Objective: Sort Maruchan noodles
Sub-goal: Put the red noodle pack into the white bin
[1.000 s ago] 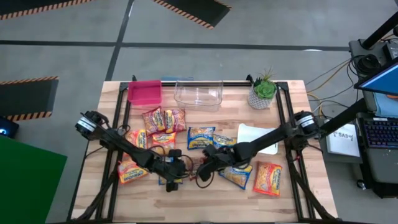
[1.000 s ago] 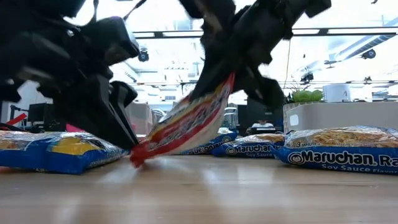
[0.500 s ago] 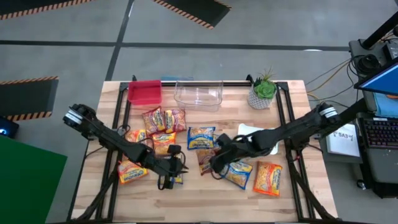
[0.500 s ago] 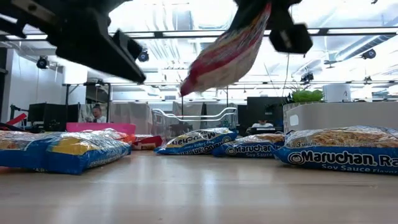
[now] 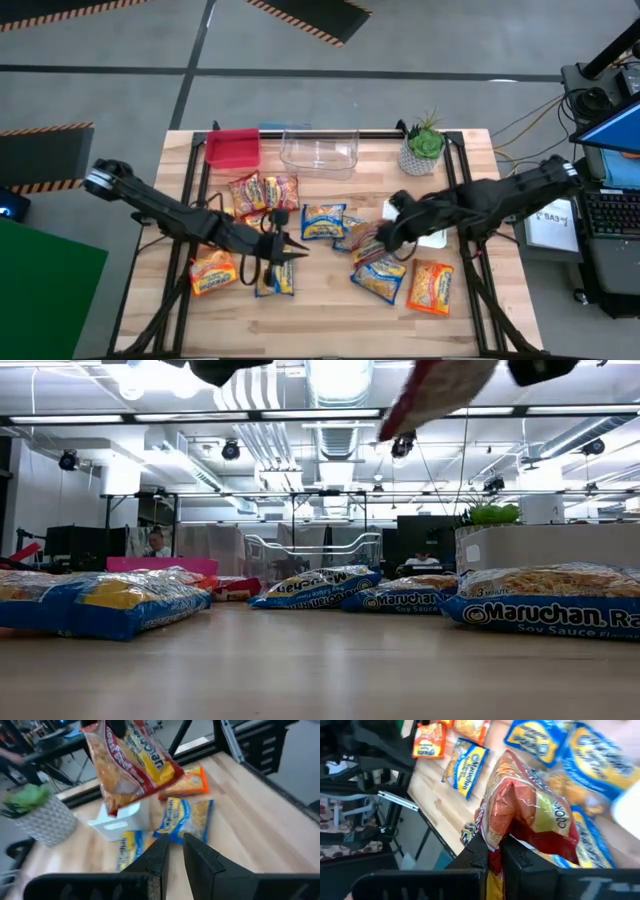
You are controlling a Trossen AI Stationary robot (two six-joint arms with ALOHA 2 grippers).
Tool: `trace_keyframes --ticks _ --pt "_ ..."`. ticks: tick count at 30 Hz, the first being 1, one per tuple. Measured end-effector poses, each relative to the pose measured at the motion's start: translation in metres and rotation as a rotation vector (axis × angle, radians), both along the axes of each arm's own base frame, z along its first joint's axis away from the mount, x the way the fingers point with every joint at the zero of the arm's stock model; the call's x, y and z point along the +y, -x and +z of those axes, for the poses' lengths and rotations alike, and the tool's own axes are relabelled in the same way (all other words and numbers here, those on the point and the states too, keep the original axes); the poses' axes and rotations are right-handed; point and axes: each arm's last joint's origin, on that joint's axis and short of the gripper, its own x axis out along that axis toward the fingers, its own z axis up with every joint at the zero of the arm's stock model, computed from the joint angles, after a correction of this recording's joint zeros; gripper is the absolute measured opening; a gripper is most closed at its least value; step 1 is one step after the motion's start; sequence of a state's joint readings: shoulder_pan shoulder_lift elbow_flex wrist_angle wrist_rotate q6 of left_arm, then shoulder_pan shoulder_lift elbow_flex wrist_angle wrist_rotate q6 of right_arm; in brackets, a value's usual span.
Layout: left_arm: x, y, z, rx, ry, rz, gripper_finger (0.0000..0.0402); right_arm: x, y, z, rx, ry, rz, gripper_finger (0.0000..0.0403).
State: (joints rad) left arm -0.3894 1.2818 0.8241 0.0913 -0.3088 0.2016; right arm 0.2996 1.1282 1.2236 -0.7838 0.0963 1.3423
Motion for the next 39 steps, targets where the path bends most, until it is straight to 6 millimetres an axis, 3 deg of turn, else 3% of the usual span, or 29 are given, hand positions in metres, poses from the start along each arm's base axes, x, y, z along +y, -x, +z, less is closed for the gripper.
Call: trace_keyframes --ticks 7,17,39 --pt "0.012 -0.001 0.018 -0.059 -0.044 0.018 0.0039 -0.019 0.042 0.004 0.151 0.034 -0.049 0.0012" --pt "0.015 -0.002 0.009 0.005 -0.062 0.032 0.0039 -0.035 0.095 -0.009 0.611 0.111 -0.21 0.0012" --pt "0.016 -0.002 0.007 0.02 -0.048 0.04 0.0039 -0.045 0.039 -0.058 0.915 0.219 -0.191 0.0012"
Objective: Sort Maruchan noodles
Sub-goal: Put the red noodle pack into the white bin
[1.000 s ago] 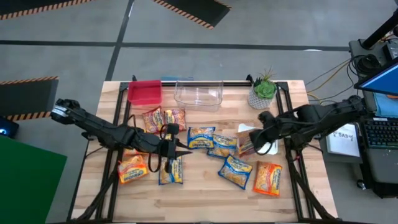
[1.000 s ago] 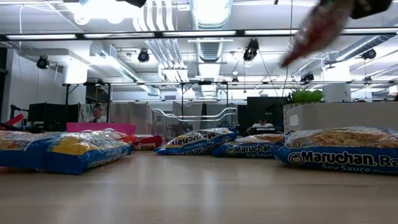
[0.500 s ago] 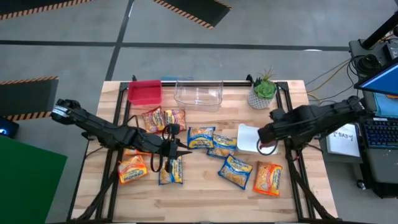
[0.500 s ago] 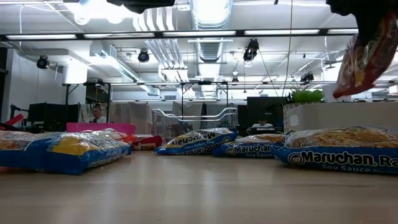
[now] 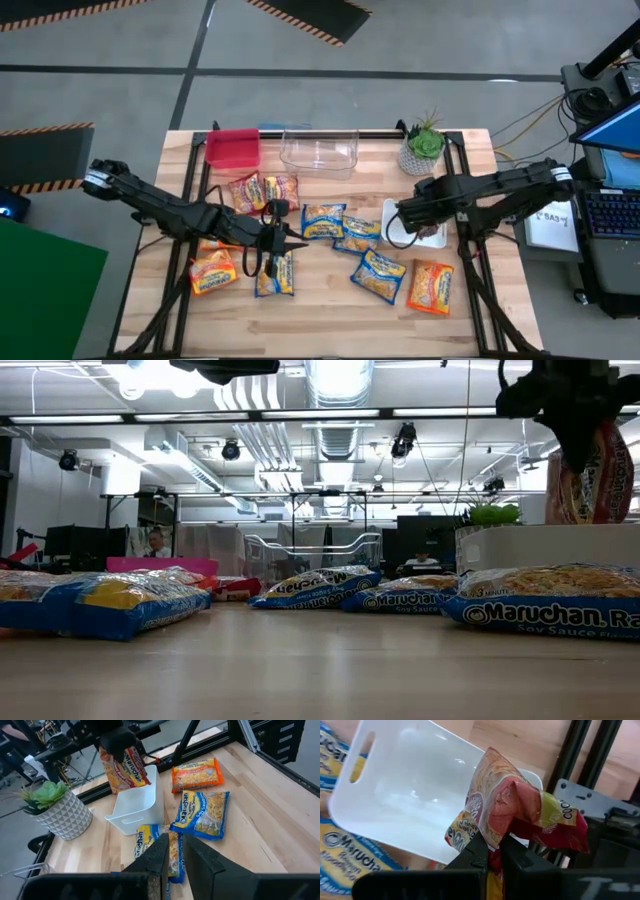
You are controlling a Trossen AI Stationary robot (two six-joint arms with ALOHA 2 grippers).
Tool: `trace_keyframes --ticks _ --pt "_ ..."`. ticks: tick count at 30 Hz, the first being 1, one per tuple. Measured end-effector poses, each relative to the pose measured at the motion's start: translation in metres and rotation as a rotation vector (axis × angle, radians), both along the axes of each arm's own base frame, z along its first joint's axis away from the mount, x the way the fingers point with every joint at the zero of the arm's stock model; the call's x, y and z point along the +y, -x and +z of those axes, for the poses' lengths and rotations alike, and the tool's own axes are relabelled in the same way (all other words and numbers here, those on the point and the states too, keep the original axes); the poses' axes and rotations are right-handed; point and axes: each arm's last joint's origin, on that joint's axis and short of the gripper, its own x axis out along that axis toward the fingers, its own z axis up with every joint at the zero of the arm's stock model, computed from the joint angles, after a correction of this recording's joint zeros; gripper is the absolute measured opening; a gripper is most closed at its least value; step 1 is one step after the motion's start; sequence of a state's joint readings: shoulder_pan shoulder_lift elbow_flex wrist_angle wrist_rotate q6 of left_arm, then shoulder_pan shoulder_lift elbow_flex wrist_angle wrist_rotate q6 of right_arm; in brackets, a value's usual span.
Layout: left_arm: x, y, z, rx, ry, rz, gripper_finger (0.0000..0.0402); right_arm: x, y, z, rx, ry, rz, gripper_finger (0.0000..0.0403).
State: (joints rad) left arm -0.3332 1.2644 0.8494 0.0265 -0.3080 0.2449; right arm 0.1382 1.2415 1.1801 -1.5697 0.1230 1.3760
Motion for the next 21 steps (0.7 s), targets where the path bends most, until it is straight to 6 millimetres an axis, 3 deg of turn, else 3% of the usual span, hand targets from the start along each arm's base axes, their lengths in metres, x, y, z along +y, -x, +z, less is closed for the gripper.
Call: trace_keyframes --ticks 21 --pt "0.0 0.001 -0.003 0.034 0.005 0.007 0.0039 -0.001 -0.035 -0.058 0.316 -0.055 0.131 0.0013"
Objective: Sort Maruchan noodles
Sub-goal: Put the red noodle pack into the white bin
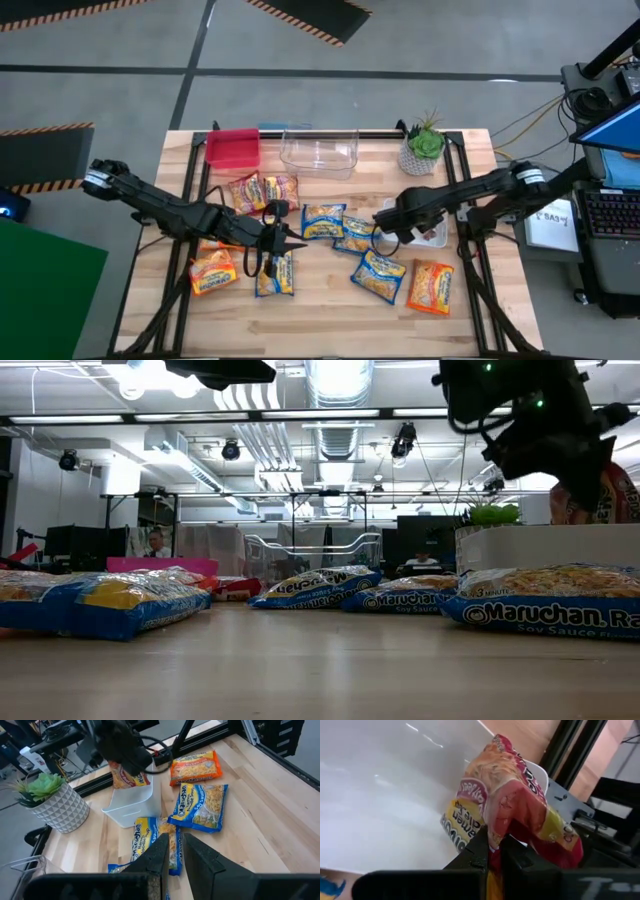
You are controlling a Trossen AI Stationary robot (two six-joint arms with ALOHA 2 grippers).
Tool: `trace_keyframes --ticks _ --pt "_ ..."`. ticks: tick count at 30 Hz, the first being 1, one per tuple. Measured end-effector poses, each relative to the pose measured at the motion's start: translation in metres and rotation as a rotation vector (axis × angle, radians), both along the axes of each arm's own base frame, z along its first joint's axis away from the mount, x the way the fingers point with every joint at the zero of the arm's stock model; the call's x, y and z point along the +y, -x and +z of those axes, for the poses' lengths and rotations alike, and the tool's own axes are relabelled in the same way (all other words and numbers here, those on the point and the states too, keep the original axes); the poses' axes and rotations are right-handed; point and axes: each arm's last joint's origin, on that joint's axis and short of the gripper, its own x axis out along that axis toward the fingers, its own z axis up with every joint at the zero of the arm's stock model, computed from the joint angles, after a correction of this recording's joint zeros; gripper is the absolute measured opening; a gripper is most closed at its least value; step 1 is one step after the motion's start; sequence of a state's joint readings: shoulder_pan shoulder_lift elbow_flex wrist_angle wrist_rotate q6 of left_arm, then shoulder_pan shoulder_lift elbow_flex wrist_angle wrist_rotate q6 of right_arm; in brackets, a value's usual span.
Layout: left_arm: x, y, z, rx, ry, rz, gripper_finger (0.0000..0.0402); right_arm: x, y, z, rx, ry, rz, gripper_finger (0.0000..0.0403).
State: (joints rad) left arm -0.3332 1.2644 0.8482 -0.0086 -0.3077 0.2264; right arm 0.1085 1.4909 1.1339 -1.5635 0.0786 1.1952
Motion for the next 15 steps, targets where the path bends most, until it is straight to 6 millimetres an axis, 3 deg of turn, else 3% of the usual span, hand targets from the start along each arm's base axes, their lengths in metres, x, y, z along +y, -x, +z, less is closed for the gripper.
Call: trace_keyframes --ticks 5,15 --pt "0.0 0.0 0.0 0.0 0.0 0.0 0.0039 0.001 -0.008 -0.014 0.068 -0.016 0.045 0.0023" --pt "0.0 0.0 0.0 0.002 0.002 0.001 0.0039 0.002 -0.012 -0.023 0.12 -0.034 0.07 0.0095"
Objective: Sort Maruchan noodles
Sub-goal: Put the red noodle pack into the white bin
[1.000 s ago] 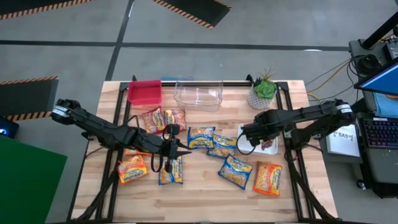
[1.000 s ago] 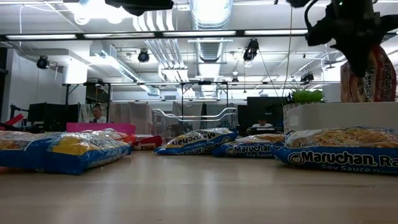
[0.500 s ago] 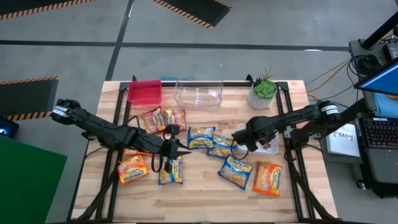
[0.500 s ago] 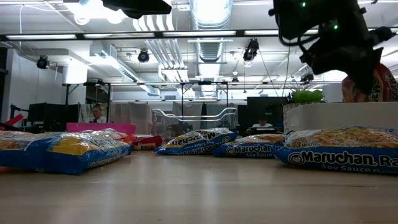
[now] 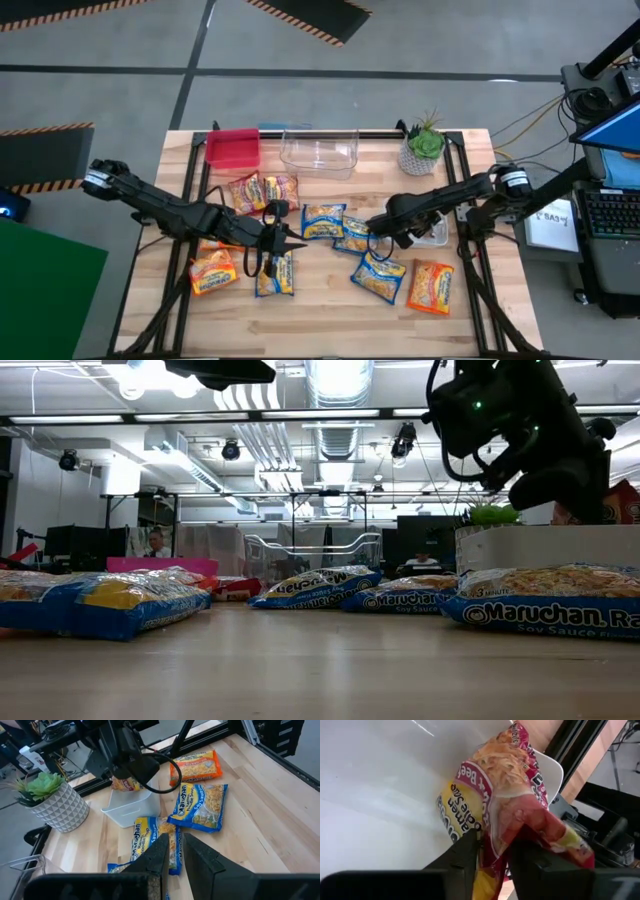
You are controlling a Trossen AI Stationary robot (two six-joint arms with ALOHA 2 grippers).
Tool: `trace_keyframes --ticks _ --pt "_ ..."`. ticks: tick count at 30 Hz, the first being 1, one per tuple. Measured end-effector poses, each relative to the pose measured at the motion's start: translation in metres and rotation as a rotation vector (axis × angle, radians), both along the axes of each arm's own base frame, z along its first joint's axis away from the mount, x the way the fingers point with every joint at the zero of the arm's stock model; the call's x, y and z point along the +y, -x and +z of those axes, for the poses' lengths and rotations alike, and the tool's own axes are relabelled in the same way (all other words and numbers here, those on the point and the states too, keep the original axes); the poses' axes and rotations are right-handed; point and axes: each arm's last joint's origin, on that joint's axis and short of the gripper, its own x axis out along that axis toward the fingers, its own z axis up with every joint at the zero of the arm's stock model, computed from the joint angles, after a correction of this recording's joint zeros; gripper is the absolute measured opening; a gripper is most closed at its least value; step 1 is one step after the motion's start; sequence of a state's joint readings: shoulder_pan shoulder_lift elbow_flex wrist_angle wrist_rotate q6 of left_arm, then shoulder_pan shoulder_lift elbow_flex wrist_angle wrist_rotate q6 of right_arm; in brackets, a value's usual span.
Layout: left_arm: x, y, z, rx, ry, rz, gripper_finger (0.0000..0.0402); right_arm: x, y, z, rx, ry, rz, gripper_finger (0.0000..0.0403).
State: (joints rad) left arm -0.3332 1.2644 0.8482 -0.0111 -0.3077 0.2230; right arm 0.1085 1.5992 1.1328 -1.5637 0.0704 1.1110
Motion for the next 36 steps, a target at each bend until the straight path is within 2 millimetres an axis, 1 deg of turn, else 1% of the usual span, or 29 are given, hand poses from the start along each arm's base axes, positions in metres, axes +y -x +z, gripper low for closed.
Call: trace_keyframes --ticks 3,9,17,20,24,28,36 --pt "0.0 0.0 -0.001 0.006 -0.002 0.0 0.0039 0.0 0.002 0.007 -0.024 -0.007 -0.003 0.0105" --pt "0.0 0.0 -0.001 0.007 -0.002 0.0 0.0039 0.0 0.01 0.023 -0.103 -0.011 -0.056 0.0107" --pt "0.0 0.0 0.0 0.006 -0.002 0.0 0.0039 -0.012 0.024 0.045 -0.218 0.014 -0.148 0.0106" --pt "0.0 0.0 0.0 0.005 -0.001 0.001 0.0039 -0.019 0.03 0.053 -0.265 0.069 -0.168 0.0097" --pt "0.0 0.0 0.0 0.004 -0.001 0.001 0.0039 -0.029 0.034 0.058 -0.297 0.145 -0.162 0.0073" --pt "0.0 0.0 0.0 0.004 -0.001 0.002 0.0039 -0.036 0.033 0.054 -0.275 0.183 -0.128 0.0049" --pt "0.001 0.0 0.0 0.005 -0.019 -0.005 0.0039 -0.037 0.029 0.024 -0.153 0.175 -0.083 0.0012"
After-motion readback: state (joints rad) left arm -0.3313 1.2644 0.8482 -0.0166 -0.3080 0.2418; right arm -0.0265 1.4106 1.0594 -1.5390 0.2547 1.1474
